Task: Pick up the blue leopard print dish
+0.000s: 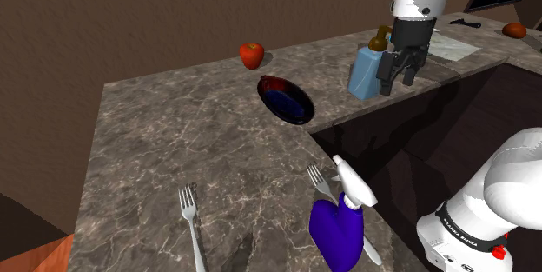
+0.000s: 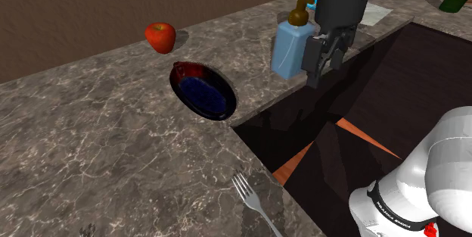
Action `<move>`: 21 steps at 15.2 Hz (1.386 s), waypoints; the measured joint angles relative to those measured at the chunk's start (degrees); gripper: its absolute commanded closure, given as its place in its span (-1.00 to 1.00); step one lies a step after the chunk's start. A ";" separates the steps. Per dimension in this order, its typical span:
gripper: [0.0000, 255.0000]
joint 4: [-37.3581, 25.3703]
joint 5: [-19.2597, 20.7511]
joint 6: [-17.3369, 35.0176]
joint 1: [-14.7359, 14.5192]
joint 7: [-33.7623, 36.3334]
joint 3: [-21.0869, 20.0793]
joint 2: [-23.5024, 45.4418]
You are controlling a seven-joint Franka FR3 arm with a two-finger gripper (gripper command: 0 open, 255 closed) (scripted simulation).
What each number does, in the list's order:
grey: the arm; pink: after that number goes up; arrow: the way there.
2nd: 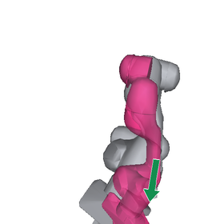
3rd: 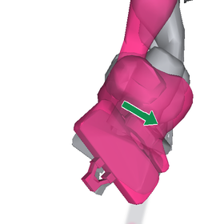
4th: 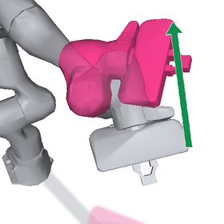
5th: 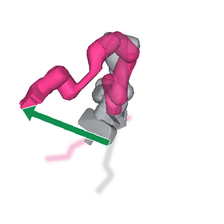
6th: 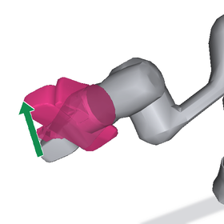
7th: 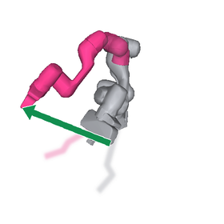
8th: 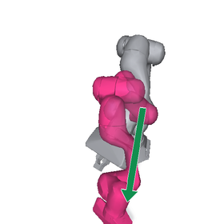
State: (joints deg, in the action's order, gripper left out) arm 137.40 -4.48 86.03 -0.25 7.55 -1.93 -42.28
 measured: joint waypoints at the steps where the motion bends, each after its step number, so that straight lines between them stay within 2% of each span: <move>1: -1.00 0.00 0.00 0.00 0.00 0.00 0.00 0.00; 4: -1.00 -0.97 -0.38 3.55 0.21 0.99 -0.54 3.48; 13: -1.00 -6.09 -1.33 18.81 1.00 5.92 -3.15 18.99; 21: -1.00 -16.32 -0.15 28.59 1.61 10.89 -4.71 34.67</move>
State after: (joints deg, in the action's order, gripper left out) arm 121.08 -4.63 114.62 1.36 18.44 -6.64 -7.61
